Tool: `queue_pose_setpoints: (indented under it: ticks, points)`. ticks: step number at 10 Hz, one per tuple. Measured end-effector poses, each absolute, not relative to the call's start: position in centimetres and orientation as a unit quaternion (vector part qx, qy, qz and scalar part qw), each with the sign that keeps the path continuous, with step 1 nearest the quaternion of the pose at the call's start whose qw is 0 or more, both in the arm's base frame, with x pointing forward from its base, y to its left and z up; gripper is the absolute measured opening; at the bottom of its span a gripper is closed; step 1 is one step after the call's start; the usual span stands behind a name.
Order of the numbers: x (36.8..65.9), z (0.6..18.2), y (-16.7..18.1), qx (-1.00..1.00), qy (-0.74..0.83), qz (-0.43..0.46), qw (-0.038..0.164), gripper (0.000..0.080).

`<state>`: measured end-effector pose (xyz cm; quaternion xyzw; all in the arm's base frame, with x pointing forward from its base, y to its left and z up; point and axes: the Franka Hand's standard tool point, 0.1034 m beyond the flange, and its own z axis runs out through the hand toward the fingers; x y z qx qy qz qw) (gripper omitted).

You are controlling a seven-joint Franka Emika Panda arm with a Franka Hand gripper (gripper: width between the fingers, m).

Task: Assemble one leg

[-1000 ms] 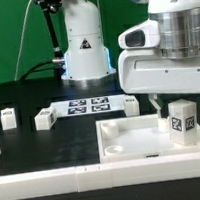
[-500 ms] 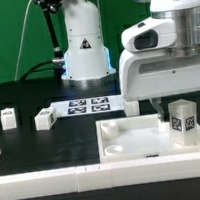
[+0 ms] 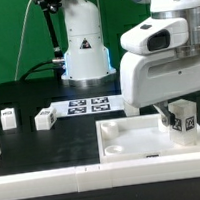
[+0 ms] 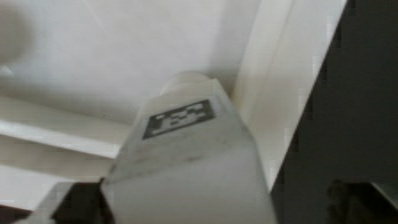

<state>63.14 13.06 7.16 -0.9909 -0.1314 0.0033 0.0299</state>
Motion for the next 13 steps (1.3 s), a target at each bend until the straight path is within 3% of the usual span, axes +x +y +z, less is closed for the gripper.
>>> queue_pose_setpoints:
  ticks: [1, 2, 3, 8, 13]
  points:
    - [63.14, 7.16, 13.05, -0.991, -0.131, 0.003, 0.030, 0.0422]
    - [63.17, 7.17, 12.96, -0.991, -0.131, 0.003, 0.029, 0.0422]
    - [63.20, 7.14, 12.79, -0.991, -0.130, 0.003, 0.028, 0.0300]
    - [63.19, 7.07, 12.66, -0.996, -0.087, 0.005, 0.029, 0.0299]
    - [63.24, 6.98, 12.07, -0.977, 0.211, 0.012, 0.023, 0.0299]
